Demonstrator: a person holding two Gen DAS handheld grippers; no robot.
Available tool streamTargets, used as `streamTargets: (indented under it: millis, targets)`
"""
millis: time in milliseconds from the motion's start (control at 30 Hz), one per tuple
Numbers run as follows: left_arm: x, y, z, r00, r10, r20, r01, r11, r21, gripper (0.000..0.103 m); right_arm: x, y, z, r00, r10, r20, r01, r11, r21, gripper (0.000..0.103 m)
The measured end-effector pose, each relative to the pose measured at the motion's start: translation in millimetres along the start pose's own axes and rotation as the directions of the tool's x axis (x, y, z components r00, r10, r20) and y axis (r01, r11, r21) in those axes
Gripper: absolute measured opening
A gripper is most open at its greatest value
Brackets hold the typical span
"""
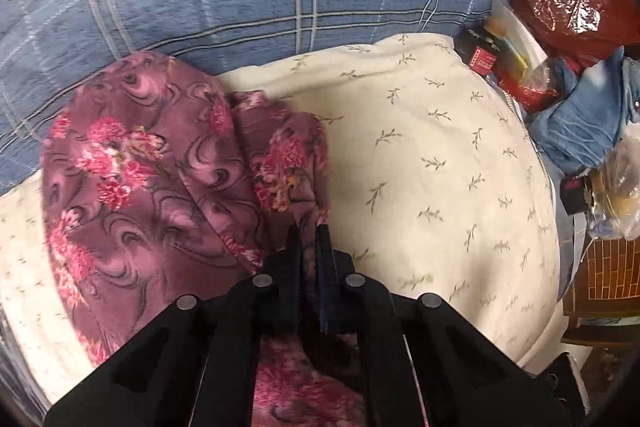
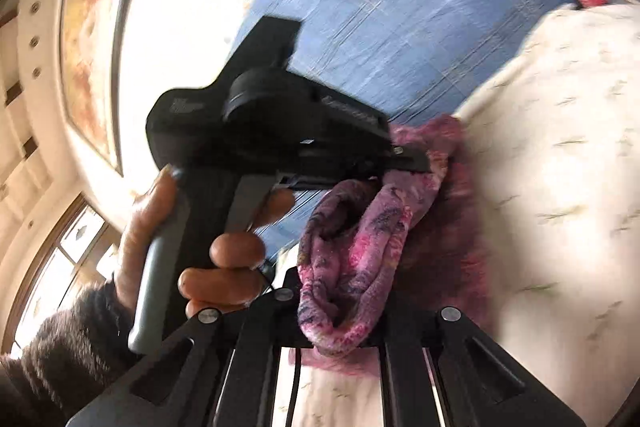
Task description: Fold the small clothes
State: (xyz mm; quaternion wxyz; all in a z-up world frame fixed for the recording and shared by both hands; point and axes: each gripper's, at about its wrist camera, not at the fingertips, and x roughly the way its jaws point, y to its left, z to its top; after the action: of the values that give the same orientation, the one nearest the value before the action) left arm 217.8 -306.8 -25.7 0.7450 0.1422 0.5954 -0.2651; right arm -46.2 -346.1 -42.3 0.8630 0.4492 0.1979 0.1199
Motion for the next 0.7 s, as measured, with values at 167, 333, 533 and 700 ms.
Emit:
streamTargets:
  millis: [167, 333, 533, 700]
  targets:
    - [1.8, 27.9, -0.9, 0.991, -0.134, 0.015, 0.135, 0.976, -0.172, 0.005, 26.5, -48.8, -8.4, 0.975, -0.098, -0.198, 0.124, 0.985, 0.124, 0.010]
    - [-57.1, 79.8, -29.5, 0.966, -0.171, 0.191, 0.212, 0.953, -0.218, 0.056, 6.4, -44.8, 5.6, 0.972, -0.108, -0.207, 0.130, 0.987, 0.098, 0.031]
    - [-76.6, 148.3, -65.6, 0.968, -0.046, 0.248, 0.110, 0.963, -0.247, 0.057, -8.1, -23.5, 69.9, 0.980, -0.194, -0.052, 0.196, 0.980, 0.029, 0.045]
    - [-45.8, 182.6, -77.9, 0.972, -0.096, 0.215, 0.160, 0.939, -0.303, 0.057, 79.9, -18.9, 94.5, 0.959, -0.140, -0.245, 0.157, 0.986, 0.048, 0.053]
